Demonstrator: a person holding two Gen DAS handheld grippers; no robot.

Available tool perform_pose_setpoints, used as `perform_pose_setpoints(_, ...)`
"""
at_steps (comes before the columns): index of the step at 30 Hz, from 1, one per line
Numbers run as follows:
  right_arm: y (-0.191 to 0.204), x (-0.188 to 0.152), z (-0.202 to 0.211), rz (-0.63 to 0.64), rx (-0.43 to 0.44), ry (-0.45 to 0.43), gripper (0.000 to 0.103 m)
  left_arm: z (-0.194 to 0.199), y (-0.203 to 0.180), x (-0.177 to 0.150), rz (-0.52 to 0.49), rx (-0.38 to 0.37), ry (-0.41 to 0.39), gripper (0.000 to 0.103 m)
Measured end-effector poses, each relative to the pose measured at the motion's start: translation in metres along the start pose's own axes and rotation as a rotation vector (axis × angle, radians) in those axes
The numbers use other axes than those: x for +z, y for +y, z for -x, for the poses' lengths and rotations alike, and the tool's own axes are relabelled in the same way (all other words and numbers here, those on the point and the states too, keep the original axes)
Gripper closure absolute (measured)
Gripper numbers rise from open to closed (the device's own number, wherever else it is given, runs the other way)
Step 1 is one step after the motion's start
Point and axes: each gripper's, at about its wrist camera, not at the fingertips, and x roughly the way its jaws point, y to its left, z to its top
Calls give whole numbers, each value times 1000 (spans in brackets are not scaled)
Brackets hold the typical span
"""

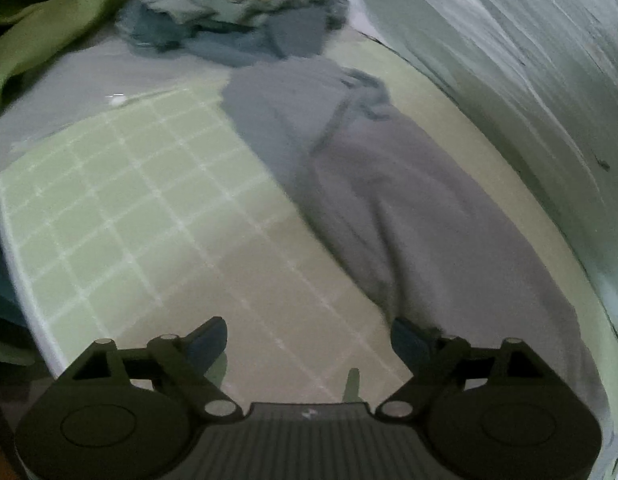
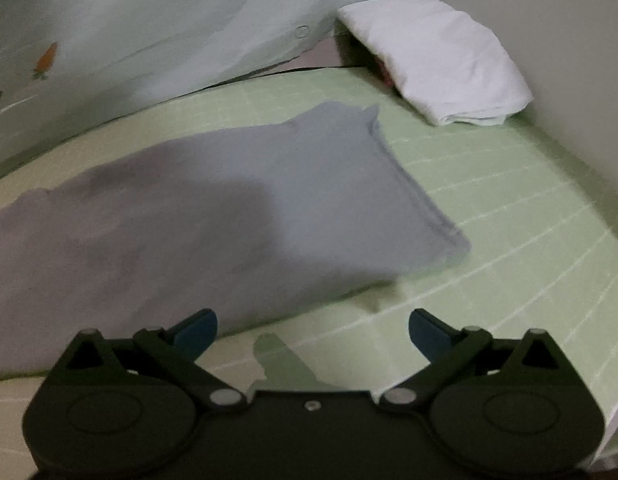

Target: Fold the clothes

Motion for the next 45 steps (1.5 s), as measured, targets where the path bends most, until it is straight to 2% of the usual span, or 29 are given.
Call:
perform_pose_setpoints(5, 41, -20, 15, 8, 7, 23, 0, -7, 30, 39, -1, -6, -9, 14)
perform_pose_setpoints(15, 106, -48, 39, -81, -12, 54, 0, -45, 47, 109, -74, -61, 18, 14)
perform_pose_setpoints(24, 125, -41, 52, -144, -63, 38, 0, -80, 51, 153, -57, -96, 52, 14)
perform_pose_setpoints(27, 127, -41, 57, -193, -53, 44, 0, -93, 48, 164, -63, -104, 72, 14)
perform_pose_setpoints(30, 132, -42, 61, -183, -64, 56, 0, -107, 46, 172, -52, -107, 89, 14)
perform_pose_setpoints(35, 138, -44, 65, -157, -83, 74, 0, -118, 39, 182, -40, -110, 54, 11)
perform_pose_setpoints(38, 139, -43, 63, -147, -89, 79, 0, -121, 36, 186, -17, -98, 26, 19)
perform_pose_setpoints(40, 140, -41, 61, -140, -87, 81, 0, -120, 35, 187, -9, -79, 6, 46)
perform_pose_setpoints(41, 140, -40, 60, -136, -82, 82, 0, -120, 34, 187, -9, -68, -3, 55)
perform_pose_setpoints(42, 141, -39, 58, -133, -75, 83, 0, -119, 34, 188, -7, -66, -12, 70)
perform_pose_setpoints(43, 141, -38, 57, -131, -68, 83, 0, -118, 35, 188, -2, -86, -21, 77)
perform_pose_setpoints(45, 140, -35, 54, -127, -51, 81, 0, -113, 34, 190, -6, -127, -40, 81)
